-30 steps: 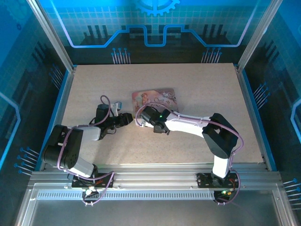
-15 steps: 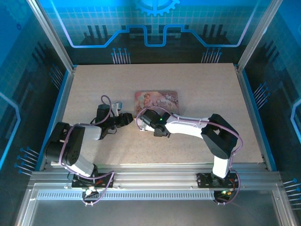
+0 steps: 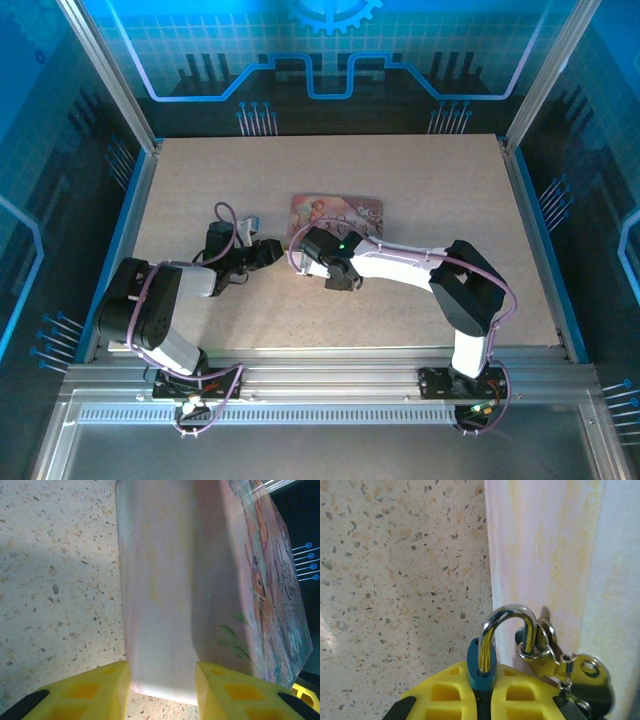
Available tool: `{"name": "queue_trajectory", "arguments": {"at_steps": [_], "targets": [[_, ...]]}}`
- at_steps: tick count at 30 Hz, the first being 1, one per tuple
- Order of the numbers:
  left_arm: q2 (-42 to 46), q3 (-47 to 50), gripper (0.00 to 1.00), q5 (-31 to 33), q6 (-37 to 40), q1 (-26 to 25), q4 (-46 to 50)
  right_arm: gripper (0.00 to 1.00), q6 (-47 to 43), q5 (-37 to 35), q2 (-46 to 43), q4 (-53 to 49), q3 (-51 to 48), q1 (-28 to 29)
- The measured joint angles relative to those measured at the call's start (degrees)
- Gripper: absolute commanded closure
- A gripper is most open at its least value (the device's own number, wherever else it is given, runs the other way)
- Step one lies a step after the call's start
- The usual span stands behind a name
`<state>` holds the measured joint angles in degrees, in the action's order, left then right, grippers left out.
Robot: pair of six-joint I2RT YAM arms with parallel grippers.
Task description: Unlock the padlock with the key
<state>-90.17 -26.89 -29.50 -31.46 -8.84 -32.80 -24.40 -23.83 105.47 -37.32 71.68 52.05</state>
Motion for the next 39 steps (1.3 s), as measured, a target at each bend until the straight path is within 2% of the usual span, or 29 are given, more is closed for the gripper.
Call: {"name": "queue_trajectory", "arguments": {"at_steps": [4, 9, 17, 21, 25, 30, 33, 39], "targets": [[0.22, 0.76, 0.52, 0.0, -0.9, 0.31, -0.46, 1.0, 1.14, 2.45, 0.0, -0.17, 0.24, -1.01], [3.06, 3.69, 0.5, -1.64, -3.15, 0.37, -1.09, 1.0, 2.19, 5.2, 0.0, -0.17, 0.74, -1.92], [8.41, 8.76, 0.6, -3.39, -7.91, 0.26, -4.7, 1.0, 3.06, 6.99, 1.2, 0.0, 1.33, -2.27], [8.39, 10.97, 0.62, -3.41, -10.93, -1.84, -8.13, 1.0, 3.67, 7.93, 1.27, 0.11, 1.33, -2.56], [4.02, 11.91, 0.66, -3.39, -15.63, -5.14, -16.63, 1.0, 4.13, 8.7, 1.27, 0.44, 1.33, -2.67], [-8.72, 12.85, 0.69, -2.89, -23.5, -9.16, -34.07, 1.0, 4.68, 9.57, 1.27, 0.9, 1.33, -2.73], [-12.85, 12.85, 0.69, -1.36, -25.51, -12.07, -38.51, 1.0, 4.94, 9.94, 1.27, 0.98, 1.33, -2.75], [-13.4, 12.24, 0.67, 0.55, -27.15, -15.74, -43.39, 1.0, 5.33, 10.82, 1.27, 1.05, 1.33, -2.99]]}}
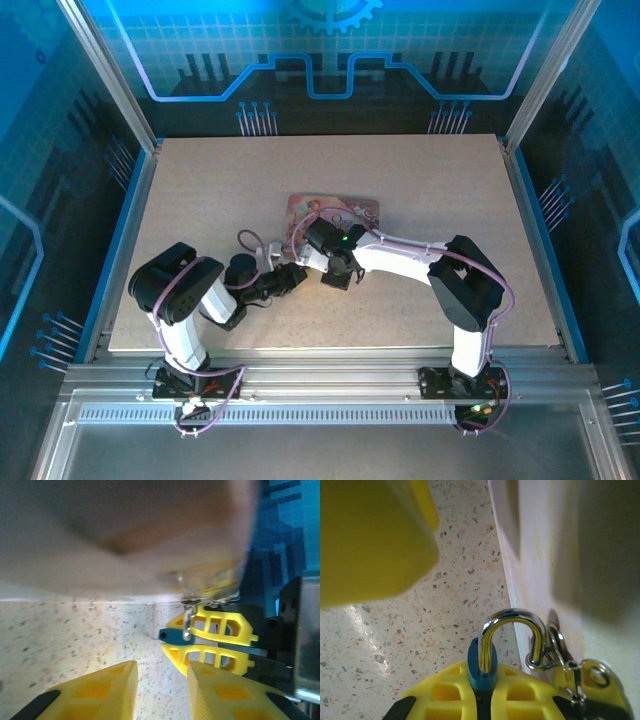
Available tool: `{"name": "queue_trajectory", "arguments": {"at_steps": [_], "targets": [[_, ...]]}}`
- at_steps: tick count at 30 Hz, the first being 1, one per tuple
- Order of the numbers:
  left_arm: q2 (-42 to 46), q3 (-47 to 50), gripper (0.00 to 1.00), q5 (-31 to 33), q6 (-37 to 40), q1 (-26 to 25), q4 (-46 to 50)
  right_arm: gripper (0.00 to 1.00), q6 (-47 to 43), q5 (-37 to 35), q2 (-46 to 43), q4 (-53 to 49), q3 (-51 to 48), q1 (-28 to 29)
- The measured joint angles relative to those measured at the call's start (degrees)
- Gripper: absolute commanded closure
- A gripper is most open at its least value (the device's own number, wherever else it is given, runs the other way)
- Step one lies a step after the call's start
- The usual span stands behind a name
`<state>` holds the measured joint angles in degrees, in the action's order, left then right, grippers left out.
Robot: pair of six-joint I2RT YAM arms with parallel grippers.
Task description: Unlock the padlock with the key
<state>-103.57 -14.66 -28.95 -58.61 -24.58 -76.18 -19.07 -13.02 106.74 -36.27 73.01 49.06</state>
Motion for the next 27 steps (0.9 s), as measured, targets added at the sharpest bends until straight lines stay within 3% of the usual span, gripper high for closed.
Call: {"name": "queue_trajectory", "arguments": {"at_steps": [19, 27], "targets": [[-3.72, -4.66, 0.66, 6.27, -2.89, -1.7, -0.44, 1.0, 1.27, 1.14, 0.02, 0.24, 0.02, -0.61], [-4.35, -6.27, 0.66, 6.23, -4.52, -2.14, -0.42, 1.0, 1.57, 5.53, 0.02, 0.13, 0.17, -3.04]]}}
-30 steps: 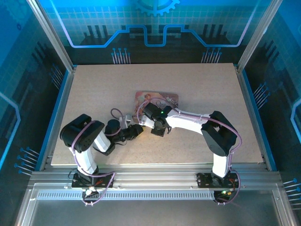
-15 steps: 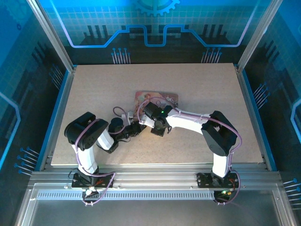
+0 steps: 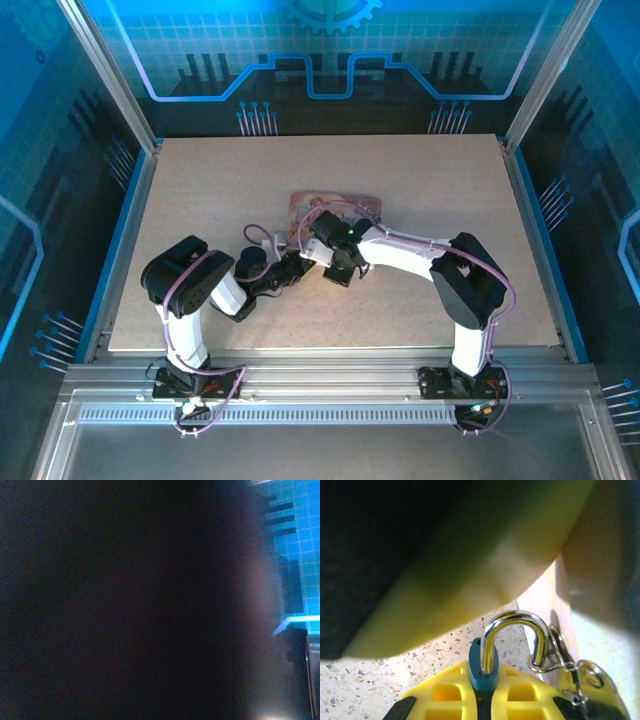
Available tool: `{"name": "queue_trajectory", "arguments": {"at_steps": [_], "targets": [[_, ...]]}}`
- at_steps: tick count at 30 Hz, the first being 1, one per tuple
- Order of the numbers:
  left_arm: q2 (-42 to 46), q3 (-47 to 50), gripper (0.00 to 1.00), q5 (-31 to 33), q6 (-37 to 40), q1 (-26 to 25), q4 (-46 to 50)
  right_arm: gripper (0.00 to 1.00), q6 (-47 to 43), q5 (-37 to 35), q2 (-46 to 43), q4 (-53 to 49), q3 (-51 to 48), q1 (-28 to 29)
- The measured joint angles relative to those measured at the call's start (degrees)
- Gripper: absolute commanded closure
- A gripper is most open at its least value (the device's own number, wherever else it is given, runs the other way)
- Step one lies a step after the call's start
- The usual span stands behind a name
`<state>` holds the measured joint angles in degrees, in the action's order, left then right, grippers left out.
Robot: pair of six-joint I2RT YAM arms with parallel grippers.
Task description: Unlock the padlock with the key
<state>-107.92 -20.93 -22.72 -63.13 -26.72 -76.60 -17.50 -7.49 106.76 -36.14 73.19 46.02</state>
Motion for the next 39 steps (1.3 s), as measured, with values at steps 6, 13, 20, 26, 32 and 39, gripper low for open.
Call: {"name": "queue_trajectory", "arguments": {"at_steps": [6, 13, 20, 26, 32, 39], "targets": [[-0.04, -0.26, 0.66, 0.0, -0.07, -0.02, -0.02, 0.94, 0.42, 0.9, 0.0, -0.04, 0.09, -0.5], [-0.74, -0.26, 0.65, 0.02, 0.11, -0.04, -1.14, 0.86, 1.01, 0.76, -0.09, -0.2, 0.07, -0.5], [-2.67, -1.07, 0.64, 0.0, 0.48, -0.07, -2.86, 0.78, 1.03, 0.59, -0.28, -0.33, -0.11, -0.5], [-3.06, -1.44, 0.64, -0.04, 0.57, -0.28, -2.91, 0.7, 1.25, 0.66, -0.44, -0.37, -0.24, -0.5], [-3.37, -1.44, 0.64, -0.22, 0.7, -0.57, -3.32, 0.63, 1.75, 0.24, -1.25, -0.42, -0.66, -0.42], [-3.78, -1.53, 0.64, -0.72, 0.68, -1.01, -3.32, 0.59, 7.48, -6.25, -2.34, -1.01, -0.76, 2.03]]}}
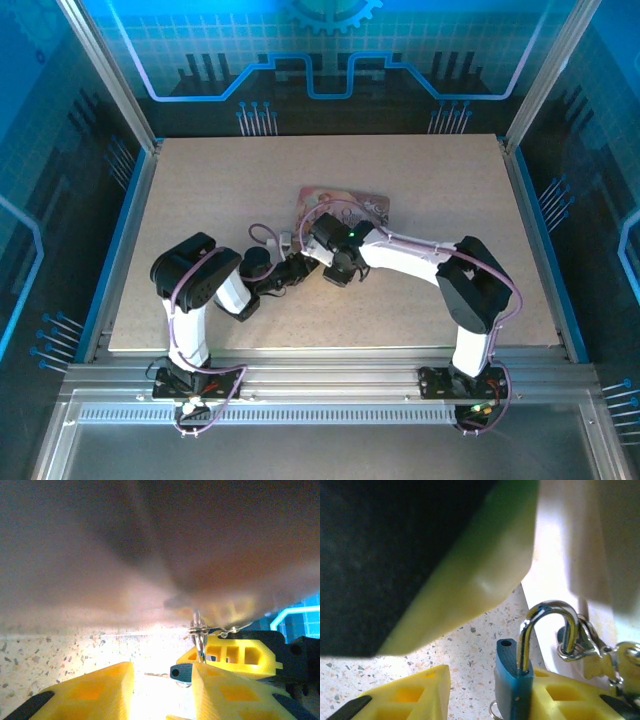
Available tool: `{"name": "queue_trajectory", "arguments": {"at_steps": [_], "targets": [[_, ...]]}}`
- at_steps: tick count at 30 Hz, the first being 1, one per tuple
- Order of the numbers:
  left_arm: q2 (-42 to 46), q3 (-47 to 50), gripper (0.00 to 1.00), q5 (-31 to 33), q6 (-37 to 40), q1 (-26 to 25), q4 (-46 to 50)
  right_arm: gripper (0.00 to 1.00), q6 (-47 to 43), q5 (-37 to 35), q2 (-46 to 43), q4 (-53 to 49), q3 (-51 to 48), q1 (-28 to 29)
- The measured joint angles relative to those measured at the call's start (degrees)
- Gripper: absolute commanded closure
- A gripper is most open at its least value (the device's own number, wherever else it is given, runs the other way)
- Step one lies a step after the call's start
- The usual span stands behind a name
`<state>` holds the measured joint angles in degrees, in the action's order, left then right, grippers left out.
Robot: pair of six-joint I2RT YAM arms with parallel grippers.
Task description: Unlock the padlock with the key
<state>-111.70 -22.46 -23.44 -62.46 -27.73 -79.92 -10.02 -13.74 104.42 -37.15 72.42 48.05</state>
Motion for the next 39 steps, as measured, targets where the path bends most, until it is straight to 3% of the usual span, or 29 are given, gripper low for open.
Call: {"name": "queue_trajectory", "arguments": {"at_steps": [5, 7, 27, 33, 39], "targets": [[-0.87, -0.72, 0.64, -0.52, 0.0, -0.04, 0.04, 0.5, 6.54, -4.15, 0.0, -0.22, -0.2, 2.64], [-0.87, -0.72, 0.64, -1.07, 0.0, -0.02, 0.09, 0.0, 8.96, -5.03, 0.0, 0.7, -0.68, 3.32], [-1.88, -0.72, 0.67, -3.41, 1.07, 1.42, 0.28, 0.02, 23.08, -9.51, -3.72, 6.8, -2.25, 5.51], [-1.88, -0.76, 0.67, -3.5, 1.77, 1.29, 0.33, 0.29, 23.69, -6.8, -6.03, 5.25, -2.1, 3.26], [-1.88, -2.36, 0.65, -3.61, 7.54, -0.39, 0.37, 0.51, 23.8, -3.78, -9.94, 2.51, 1.27, -4.59]]}}
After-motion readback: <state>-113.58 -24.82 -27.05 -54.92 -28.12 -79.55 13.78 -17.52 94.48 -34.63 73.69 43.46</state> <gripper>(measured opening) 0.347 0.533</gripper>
